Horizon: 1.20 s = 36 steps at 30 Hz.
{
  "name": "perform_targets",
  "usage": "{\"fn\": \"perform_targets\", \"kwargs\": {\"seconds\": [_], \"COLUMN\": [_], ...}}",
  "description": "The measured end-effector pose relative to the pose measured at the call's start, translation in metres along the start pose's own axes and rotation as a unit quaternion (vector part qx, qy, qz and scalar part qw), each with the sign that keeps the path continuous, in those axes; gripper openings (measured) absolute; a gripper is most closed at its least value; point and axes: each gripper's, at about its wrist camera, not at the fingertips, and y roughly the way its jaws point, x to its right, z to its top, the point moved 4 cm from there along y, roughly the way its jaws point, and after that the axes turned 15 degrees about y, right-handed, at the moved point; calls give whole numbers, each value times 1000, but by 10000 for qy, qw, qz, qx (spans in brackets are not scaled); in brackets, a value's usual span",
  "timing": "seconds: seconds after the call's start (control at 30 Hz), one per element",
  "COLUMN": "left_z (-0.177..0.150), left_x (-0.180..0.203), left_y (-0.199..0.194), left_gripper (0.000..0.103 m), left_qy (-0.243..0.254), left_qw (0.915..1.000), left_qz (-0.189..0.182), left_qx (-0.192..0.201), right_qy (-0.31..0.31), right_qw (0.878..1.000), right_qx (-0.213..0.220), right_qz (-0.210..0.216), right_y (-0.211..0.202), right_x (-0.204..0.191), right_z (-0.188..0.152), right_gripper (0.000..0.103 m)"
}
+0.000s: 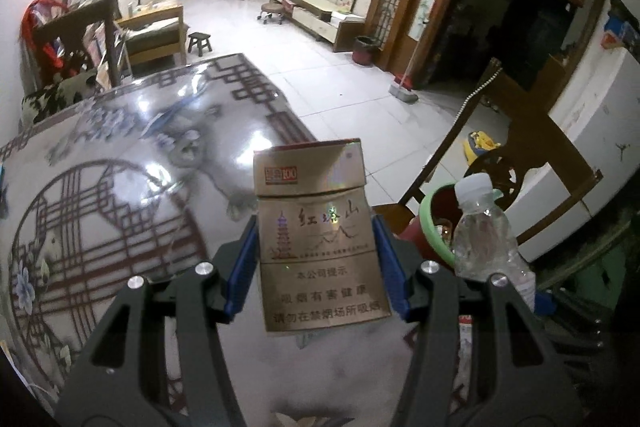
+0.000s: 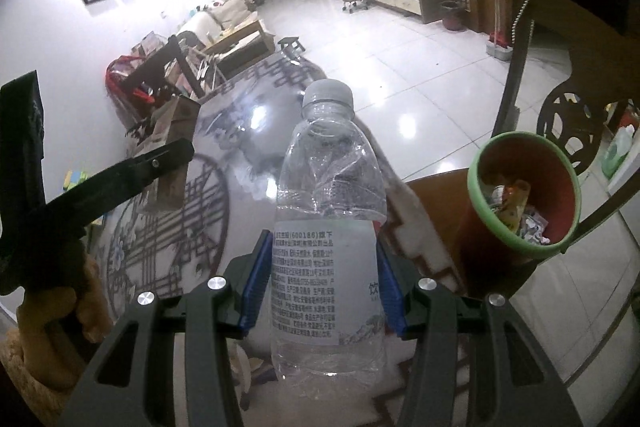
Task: Collect trash
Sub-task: 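Carry the cigarette box and water bottle to the red bin, then lower both items into the red bin and open both tools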
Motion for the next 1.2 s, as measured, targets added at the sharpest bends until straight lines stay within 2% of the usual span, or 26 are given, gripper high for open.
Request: {"fn": "perform_targets", "kwargs": {"seconds": [0.3,0.47,0.73,0.87,0.97,1.0,1.07,1.1,1.2], "left_z": [22,34,60,81,94,98,103,104,106], "left_x": [41,69,152,194,221,231,243,245,247], "left_y": [16,39,120,159,182,191,204,206,202], "left_gripper": [53,53,53,53,54,56,76,87,87], "left_qy": [290,403,771,953,1158,1258,1379,1396,1340], "left_qw": [9994,9984,9888,9836,9800,9782,9759,9764,9768], "left_qz": [-165,-376,-1142,-1363,-1441,-1474,-1515,-1478,-1550], "left_qx": [1,-85,-579,-702,-731,-750,-757,-731,-624], "right_qy": [276,470,1040,1048,1000,951,879,884,1087], "right_qw": [9995,9984,9905,9862,9854,9844,9802,9767,9730], "right_qx": [107,146,188,258,216,215,378,489,610], "right_qz": [-116,-285,-877,-1258,-1361,-1465,-1732,-1894,-1943], "right_y": [-5,-7,7,21,31,36,38,36,26], "right_x": [41,74,172,214,236,243,255,261,271], "right_z": [20,34,76,101,114,119,125,127,129], "right_gripper": [48,48,48,48,50,50,69,70,70]}}
